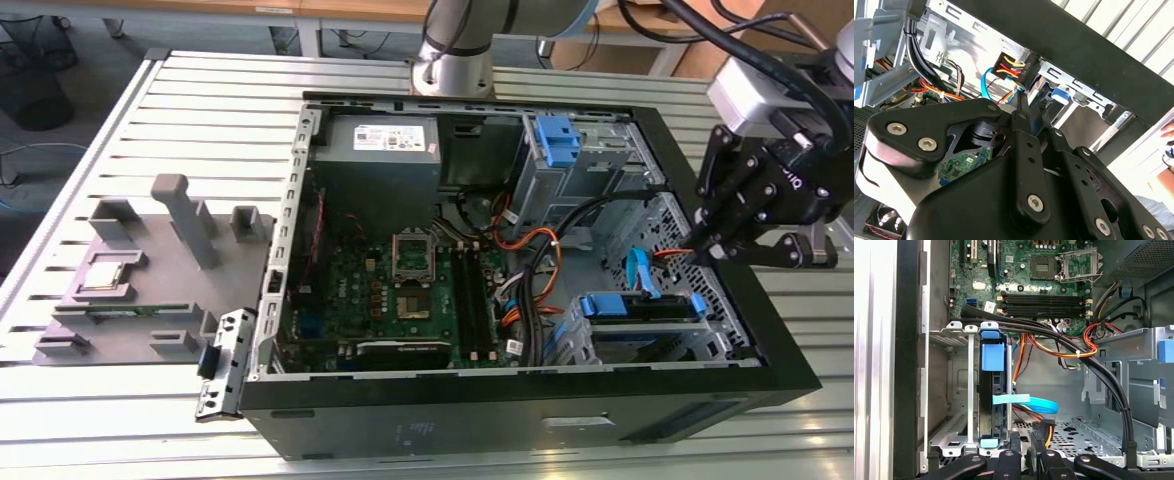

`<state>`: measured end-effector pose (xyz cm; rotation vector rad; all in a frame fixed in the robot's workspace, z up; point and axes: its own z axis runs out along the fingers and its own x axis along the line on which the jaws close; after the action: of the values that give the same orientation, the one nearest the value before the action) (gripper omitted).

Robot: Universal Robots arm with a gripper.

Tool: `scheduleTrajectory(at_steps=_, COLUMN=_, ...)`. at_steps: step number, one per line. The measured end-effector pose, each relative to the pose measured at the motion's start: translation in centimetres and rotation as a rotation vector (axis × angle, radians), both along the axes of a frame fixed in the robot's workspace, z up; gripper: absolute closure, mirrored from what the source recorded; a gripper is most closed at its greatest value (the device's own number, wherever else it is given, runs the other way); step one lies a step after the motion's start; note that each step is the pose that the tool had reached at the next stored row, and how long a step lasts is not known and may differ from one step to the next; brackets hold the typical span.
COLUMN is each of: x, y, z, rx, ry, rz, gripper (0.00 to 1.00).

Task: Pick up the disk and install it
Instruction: 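Insert the second disk wire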

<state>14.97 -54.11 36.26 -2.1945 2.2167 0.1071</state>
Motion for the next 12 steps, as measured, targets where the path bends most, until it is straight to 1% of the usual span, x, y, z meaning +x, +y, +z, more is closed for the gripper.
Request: scheduleTrajectory(at_steps=12, x=0.21, y=1.02, z=0.00, rx=0.0000, ry=0.0000, rz=0.000, gripper=0.76)
